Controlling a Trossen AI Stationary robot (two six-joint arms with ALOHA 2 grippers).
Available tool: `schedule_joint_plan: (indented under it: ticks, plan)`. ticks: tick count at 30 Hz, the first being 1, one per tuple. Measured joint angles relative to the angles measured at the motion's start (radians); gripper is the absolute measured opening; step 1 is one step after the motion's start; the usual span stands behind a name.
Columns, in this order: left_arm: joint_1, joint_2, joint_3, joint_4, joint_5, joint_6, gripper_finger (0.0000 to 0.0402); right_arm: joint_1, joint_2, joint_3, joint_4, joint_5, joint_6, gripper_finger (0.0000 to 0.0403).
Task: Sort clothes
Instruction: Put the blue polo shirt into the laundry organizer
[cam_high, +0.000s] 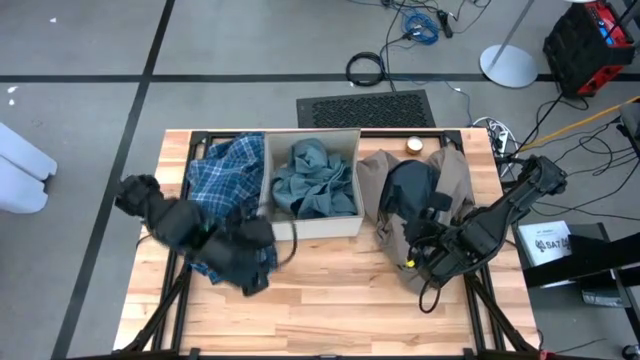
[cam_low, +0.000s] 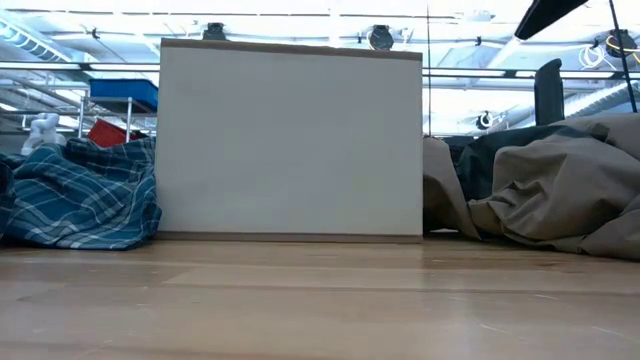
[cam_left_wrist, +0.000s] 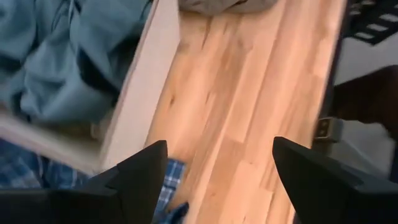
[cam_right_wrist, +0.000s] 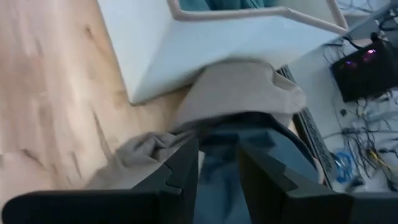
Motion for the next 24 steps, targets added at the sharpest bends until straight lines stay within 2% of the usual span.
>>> schedule_joint_plan:
  ticks: [4, 8, 12, 15, 24]
  plan:
    - [-0.075, 0.002, -0.170, 0.001, -0.004, -0.152, 0.0302, 0.000, 0.000, -0.014, 0.108, -0.005, -0.075, 0.0098]
    - [-0.114, 0.002, -0.384, 0.001, 0.137, -0.258, 0.0302, 0.000, 0.000, -0.019, 0.192, -0.045, -0.129, 0.0098]
    - [-0.165, 0.003, -0.573, 0.101, 0.244, -0.272, 0.0302, 0.002, 0.000, -0.019, 0.250, -0.093, -0.135, 0.0098]
    - [-0.204, 0.003, -0.677, 0.175, 0.254, -0.272, 0.0302, 0.003, 0.000, -0.019, 0.275, -0.111, -0.131, 0.0098]
    - [-0.267, 0.003, -0.885, 0.216, 0.244, -0.346, 0.0302, 0.006, 0.000, -0.019, 0.318, -0.111, -0.128, 0.0098]
